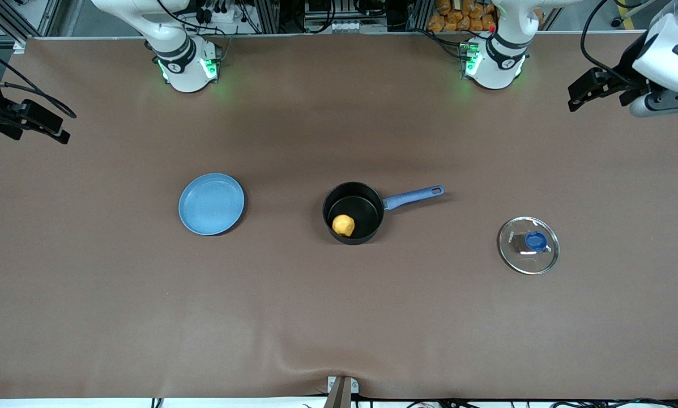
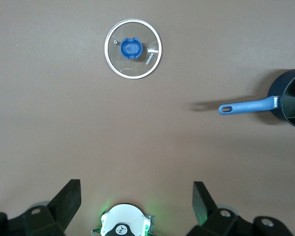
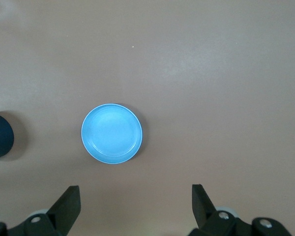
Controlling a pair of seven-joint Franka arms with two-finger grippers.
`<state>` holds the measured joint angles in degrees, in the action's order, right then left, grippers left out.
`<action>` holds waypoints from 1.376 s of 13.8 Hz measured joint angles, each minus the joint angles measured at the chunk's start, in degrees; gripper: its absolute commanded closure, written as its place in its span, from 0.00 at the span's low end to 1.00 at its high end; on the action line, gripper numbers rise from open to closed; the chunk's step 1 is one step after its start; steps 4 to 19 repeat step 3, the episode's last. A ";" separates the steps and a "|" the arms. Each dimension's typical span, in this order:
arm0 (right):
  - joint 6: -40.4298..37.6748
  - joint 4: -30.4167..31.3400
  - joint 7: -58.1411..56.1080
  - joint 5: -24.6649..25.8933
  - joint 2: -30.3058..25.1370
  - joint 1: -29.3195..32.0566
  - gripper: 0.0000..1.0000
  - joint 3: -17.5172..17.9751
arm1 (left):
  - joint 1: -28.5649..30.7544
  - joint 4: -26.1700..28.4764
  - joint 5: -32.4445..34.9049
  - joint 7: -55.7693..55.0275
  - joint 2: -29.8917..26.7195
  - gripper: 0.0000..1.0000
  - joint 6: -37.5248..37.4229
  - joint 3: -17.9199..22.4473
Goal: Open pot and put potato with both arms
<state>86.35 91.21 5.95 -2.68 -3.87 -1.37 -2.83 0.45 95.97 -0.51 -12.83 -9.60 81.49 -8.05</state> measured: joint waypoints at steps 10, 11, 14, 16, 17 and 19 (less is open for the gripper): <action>0.00 0.00 -0.01 0.00 0.00 0.00 0.00 0.00 | -3.44 0.12 0.00 0.09 -0.07 0.00 0.39 3.36; 0.00 0.00 -0.01 0.00 0.00 0.00 0.00 0.00 | -3.44 0.12 0.00 0.09 -0.07 0.00 0.39 3.36; 0.00 0.00 -0.01 0.00 0.00 0.00 0.00 0.00 | -3.44 0.12 0.00 0.09 -0.07 0.00 0.39 3.36; 0.00 0.00 -0.01 0.00 0.00 0.00 0.00 0.00 | -3.44 0.12 0.00 0.09 -0.07 0.00 0.39 3.36; 0.00 0.00 -0.01 0.00 0.00 0.00 0.00 0.00 | -3.44 0.12 0.00 0.09 -0.07 0.00 0.39 3.36; 0.00 0.00 -0.01 0.00 0.00 0.00 0.00 0.00 | -3.44 0.12 0.00 0.09 -0.07 0.00 0.39 3.36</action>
